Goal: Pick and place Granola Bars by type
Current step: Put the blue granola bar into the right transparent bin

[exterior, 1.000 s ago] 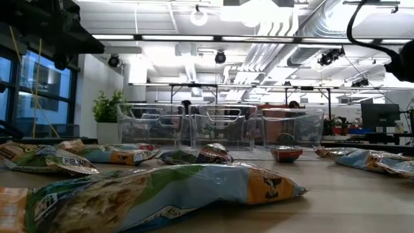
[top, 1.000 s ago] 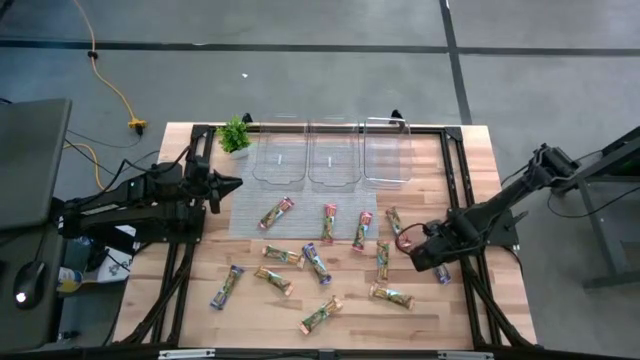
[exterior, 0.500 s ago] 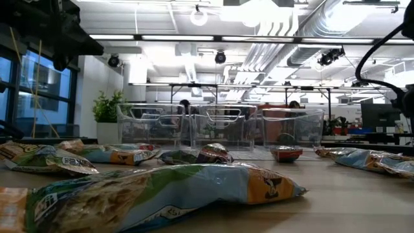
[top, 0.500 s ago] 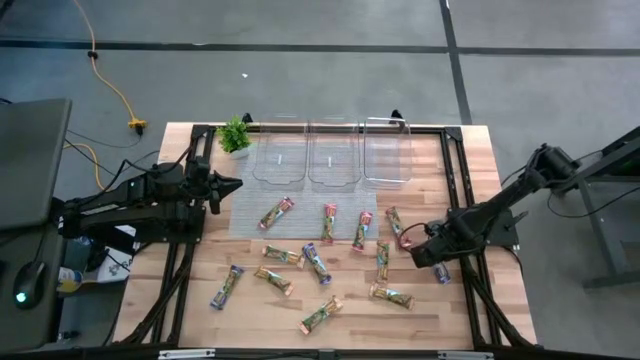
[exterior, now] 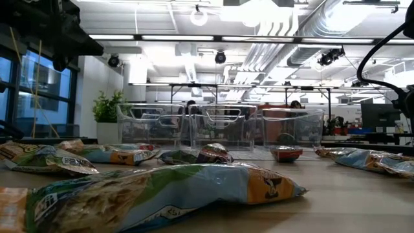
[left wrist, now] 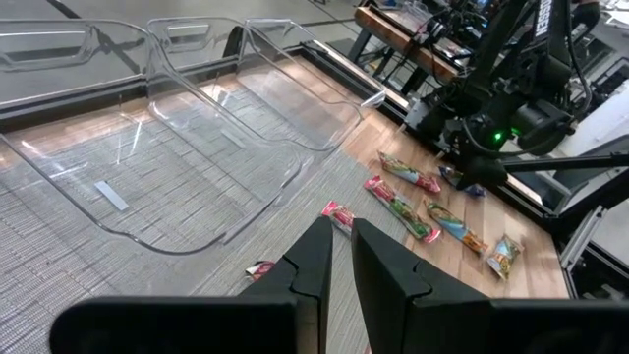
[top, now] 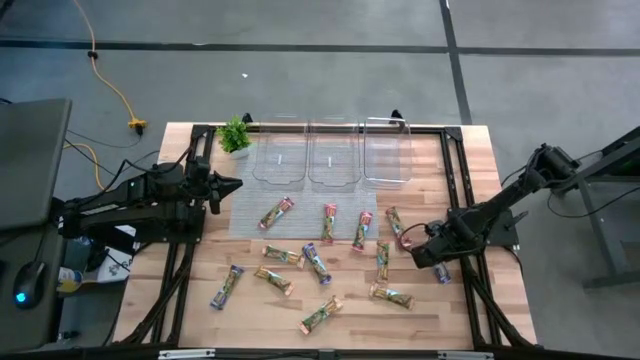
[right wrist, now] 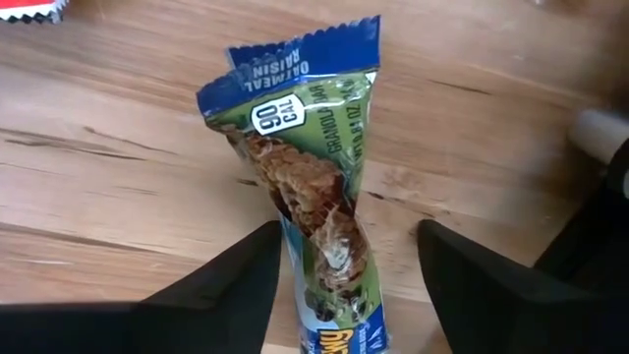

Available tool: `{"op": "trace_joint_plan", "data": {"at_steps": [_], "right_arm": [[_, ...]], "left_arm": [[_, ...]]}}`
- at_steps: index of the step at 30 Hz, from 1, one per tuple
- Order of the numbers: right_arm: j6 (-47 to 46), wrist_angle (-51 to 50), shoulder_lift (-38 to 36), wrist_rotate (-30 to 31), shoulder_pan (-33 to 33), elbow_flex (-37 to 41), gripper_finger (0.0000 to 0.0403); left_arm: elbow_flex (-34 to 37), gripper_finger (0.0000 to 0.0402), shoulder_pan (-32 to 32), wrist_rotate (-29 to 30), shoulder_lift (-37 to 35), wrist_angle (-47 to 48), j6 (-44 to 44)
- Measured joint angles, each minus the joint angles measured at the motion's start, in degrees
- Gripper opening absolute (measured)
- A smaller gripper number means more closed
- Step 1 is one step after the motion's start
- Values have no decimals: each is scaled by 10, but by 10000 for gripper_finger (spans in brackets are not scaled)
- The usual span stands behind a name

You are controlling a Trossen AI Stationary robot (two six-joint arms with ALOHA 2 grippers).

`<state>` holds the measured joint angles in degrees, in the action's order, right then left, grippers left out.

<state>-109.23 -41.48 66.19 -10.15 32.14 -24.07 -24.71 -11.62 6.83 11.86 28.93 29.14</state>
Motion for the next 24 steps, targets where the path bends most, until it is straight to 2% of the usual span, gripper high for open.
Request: {"op": "trace_joint_plan", "data": {"at_steps": [24], "right_arm": [[-3,43,0,-7,0,1,125]], "left_arm": [[0,40,0,-3,0,0,-2]]}}
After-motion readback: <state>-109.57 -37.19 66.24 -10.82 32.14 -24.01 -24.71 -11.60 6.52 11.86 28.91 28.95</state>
